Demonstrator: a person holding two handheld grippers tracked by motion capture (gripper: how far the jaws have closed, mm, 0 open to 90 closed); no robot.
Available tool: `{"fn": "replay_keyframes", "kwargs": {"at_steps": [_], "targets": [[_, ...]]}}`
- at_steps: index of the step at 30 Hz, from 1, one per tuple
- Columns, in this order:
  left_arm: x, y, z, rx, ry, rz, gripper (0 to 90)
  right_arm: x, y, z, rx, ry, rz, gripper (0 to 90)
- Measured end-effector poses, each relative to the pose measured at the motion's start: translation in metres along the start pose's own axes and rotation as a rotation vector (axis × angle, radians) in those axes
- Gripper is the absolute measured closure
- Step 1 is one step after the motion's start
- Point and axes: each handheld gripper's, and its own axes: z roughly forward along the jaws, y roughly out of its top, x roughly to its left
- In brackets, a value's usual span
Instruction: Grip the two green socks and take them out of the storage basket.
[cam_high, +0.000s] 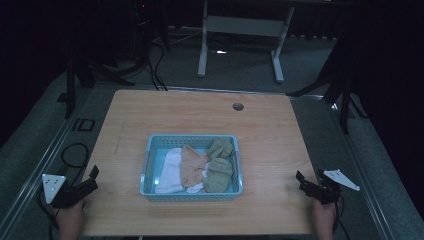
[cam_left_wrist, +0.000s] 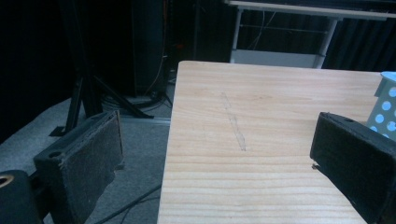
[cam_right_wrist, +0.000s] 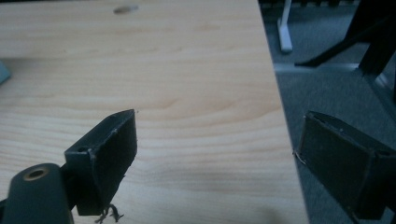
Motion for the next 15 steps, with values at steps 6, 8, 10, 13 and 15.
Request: {"fn": "replay_keyframes", "kwargs": {"at_steps": [6,8,10,13,15], "targets": [[0.002,0.0,0.0,-0.003,-0.004,-0.013,2.5,-0.004,0.002,-0.001,0.035,0.064,0.016,11.9],[0.002,0.0,0.0,-0.003,-0.004,-0.017,2.5,-0.006,0.001,-0.002,0.051,0.083,0.009,12.1],[0.002,0.0,0.0,-0.001,-0.006,-0.022,2.5,-0.01,0.001,-0.002,0.108,0.138,-0.026,13.1],[0.003,0.0,0.0,-0.006,-0.01,-0.022,2.5,-0.013,-0.001,0.0,0.187,0.226,-0.135,13.1],[0.003,0.0,0.001,-0.004,-0.013,-0.024,2.5,-0.014,0.001,0.0,0.217,0.31,-0.182,13.1]]}}
